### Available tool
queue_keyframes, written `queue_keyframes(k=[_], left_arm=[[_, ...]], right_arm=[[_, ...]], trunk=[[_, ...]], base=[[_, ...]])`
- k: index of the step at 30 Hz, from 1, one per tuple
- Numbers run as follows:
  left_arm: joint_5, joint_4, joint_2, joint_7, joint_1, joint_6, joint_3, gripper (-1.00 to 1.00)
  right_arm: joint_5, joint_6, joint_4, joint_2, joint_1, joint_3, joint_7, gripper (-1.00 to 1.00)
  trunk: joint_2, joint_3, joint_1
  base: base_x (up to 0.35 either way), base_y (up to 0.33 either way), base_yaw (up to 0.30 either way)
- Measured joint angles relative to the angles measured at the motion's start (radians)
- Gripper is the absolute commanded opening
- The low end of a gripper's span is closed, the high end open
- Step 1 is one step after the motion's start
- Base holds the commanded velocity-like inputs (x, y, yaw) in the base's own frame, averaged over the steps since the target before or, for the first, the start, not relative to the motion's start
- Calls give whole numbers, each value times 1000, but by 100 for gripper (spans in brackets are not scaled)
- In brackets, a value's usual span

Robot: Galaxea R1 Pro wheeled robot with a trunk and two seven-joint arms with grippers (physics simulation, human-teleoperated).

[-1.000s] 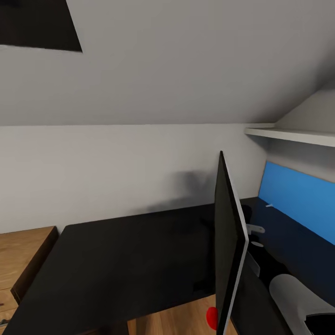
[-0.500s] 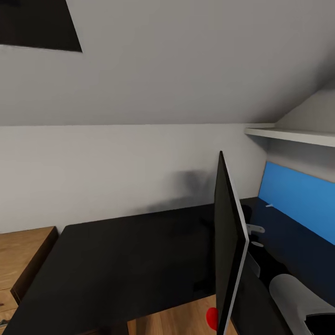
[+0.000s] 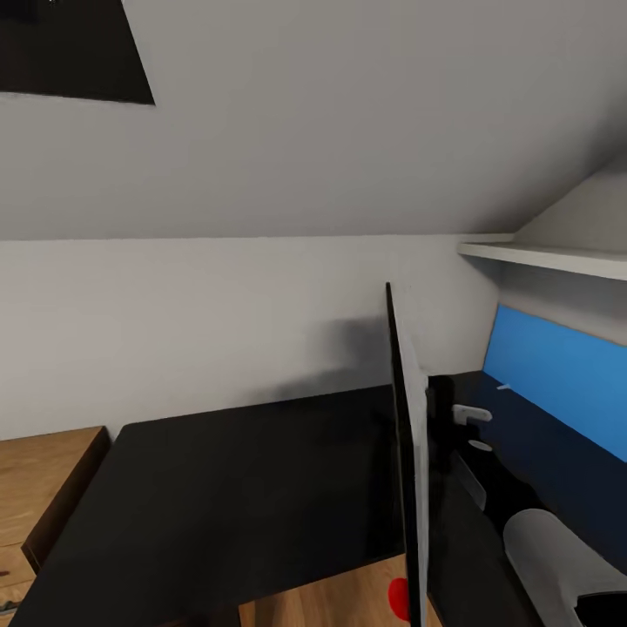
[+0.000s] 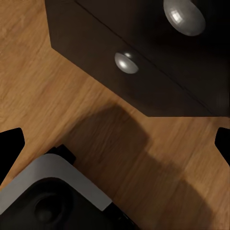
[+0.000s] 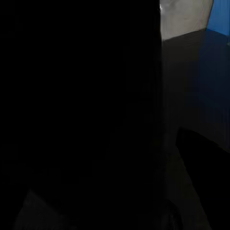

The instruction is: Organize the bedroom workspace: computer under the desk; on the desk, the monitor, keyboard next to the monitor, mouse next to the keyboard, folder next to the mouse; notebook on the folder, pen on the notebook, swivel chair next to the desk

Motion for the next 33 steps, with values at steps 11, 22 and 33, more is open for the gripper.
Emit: queue_keyframes(k=[11, 22, 33], left_arm=[[-2, 0, -1, 0, 0, -3, -2, 100], [-1, 0, -1, 1, 1, -5, -3, 100], [4, 15, 1, 4, -10, -4, -4, 100]], right_arm=[[1, 1, -11, 1, 1, 5, -1, -100], [-9, 20, -26, -6, 1, -1, 8, -100], [-44, 189, -133, 23, 23, -9, 14, -100]], trunk=[[21, 9, -12], [84, 38, -46], [119, 53, -65]], base=[[0, 0, 0], [0, 0, 0], [0, 0, 0]])
